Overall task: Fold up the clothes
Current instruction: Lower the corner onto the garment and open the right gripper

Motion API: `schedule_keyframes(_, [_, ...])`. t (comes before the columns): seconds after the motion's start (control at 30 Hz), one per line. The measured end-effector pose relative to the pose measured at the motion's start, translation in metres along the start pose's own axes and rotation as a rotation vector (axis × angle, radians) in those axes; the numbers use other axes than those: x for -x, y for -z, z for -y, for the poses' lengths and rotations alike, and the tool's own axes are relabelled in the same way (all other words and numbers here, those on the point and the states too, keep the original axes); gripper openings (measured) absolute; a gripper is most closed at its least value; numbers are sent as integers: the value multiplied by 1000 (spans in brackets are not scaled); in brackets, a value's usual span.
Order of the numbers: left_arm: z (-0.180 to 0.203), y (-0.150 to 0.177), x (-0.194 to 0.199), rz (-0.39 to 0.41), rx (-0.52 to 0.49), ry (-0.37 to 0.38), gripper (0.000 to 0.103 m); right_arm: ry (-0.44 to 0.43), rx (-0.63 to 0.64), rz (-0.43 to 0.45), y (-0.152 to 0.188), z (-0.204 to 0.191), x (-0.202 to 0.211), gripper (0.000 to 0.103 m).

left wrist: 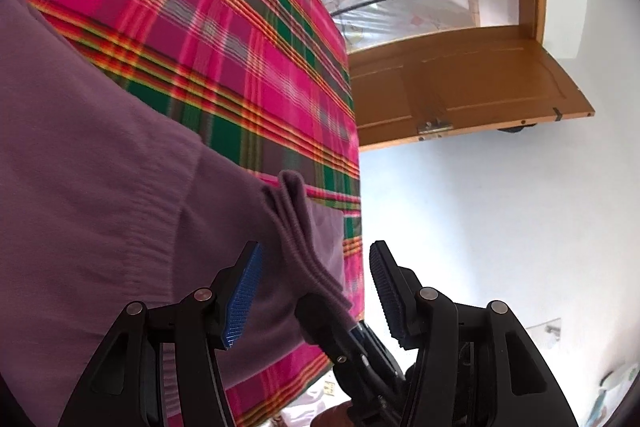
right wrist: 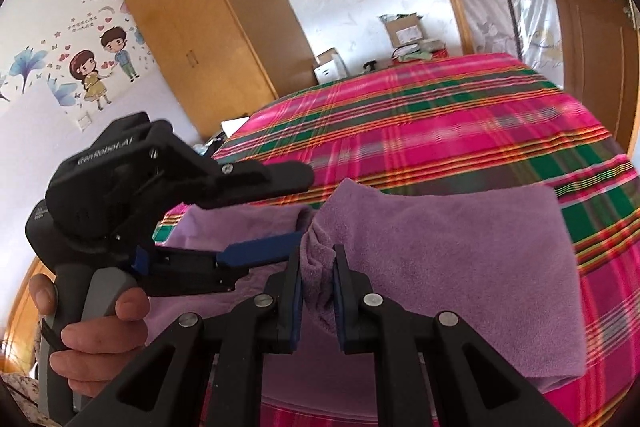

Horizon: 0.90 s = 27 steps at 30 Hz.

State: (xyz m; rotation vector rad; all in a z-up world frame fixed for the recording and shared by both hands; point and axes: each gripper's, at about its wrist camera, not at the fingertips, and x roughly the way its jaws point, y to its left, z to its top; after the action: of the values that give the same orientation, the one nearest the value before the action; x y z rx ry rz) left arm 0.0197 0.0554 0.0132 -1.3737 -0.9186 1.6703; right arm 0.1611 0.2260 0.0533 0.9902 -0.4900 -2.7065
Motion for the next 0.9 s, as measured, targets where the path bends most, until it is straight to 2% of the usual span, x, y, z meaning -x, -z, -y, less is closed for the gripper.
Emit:
schedule_keyframes(0.17, [-1,-1,13,58,-19,-33,57,-33,-1,-28,5,-4,-13,13])
schedule_keyframes(0.3, [-7,-1,12,50,4,-34,57,-45,7,-59,10,-8,-23,13])
schedule_keyframes(0.47, [-6,1,11,49,-15,-49,57,-45,42,-82,19,-15,-32,13])
schedule_keyframes(0.77, [3,3,6,56,-47,-75,57,-57,17,-112,30,-6,-37,15])
schedule_keyframes(0.9, [9,0,-3,35,-59,-81,57,-70,13,-126,32,-5,-40,17])
